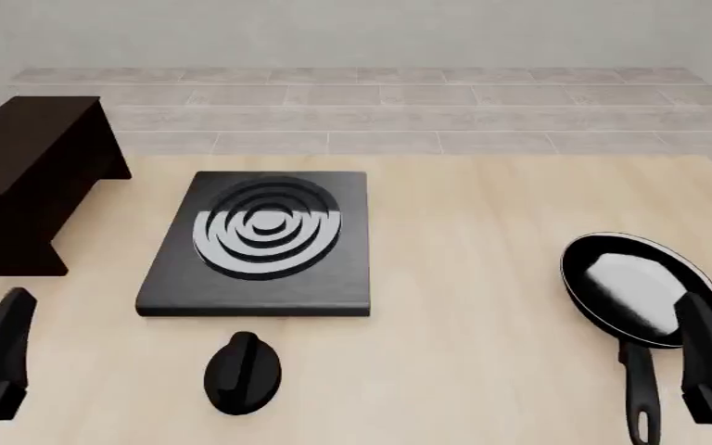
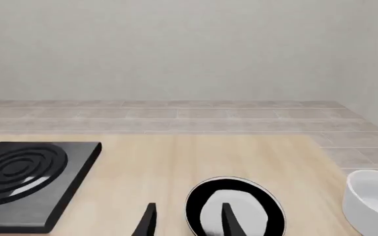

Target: Put the frying pan on top of the cabinet.

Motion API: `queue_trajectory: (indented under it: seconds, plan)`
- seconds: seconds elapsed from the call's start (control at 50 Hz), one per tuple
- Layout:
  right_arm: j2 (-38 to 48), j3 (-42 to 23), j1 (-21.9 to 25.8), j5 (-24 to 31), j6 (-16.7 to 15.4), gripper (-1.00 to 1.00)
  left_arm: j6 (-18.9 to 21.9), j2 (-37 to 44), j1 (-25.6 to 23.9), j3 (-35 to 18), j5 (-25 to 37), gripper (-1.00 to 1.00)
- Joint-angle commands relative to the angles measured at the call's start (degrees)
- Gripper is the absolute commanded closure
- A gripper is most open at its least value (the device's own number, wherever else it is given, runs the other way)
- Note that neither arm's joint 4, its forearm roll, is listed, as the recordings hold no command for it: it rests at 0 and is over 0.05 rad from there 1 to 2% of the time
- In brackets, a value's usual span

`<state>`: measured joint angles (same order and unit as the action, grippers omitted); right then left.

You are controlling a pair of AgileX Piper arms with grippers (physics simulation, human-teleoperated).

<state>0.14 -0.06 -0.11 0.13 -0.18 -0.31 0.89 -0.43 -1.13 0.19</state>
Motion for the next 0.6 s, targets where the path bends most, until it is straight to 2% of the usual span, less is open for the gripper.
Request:
queue_trajectory:
  seconds: [0.02,0.06,0.46,0.52,0.6]
  plan:
    - [0.3,-0.2,-0.3,-0.3,0.6,-1.00,0.7,0.0,0.6,1.0,-0.7,-1.00]
    - [0.4,-0.2,-0.4,-0.5,0.7,-1.00,-2.1,2.1,0.1,1.0,-1.6,-1.00]
    - [0.5,-0.2,-0.4,-0.5,0.5,-1.00,-0.2,2.1,-0.2,1.1,-2.0,-1.00]
    - [0.5,-0.2,-0.4,-0.6,0.4,-1.00,-2.5,5.0,-1.8,1.1,-3.7,-1.00]
    - [0.5,0.0,-0.3,-0.6,0.4,-1.00,-2.3,6.5,-4.6,1.1,-6.0,-1.00]
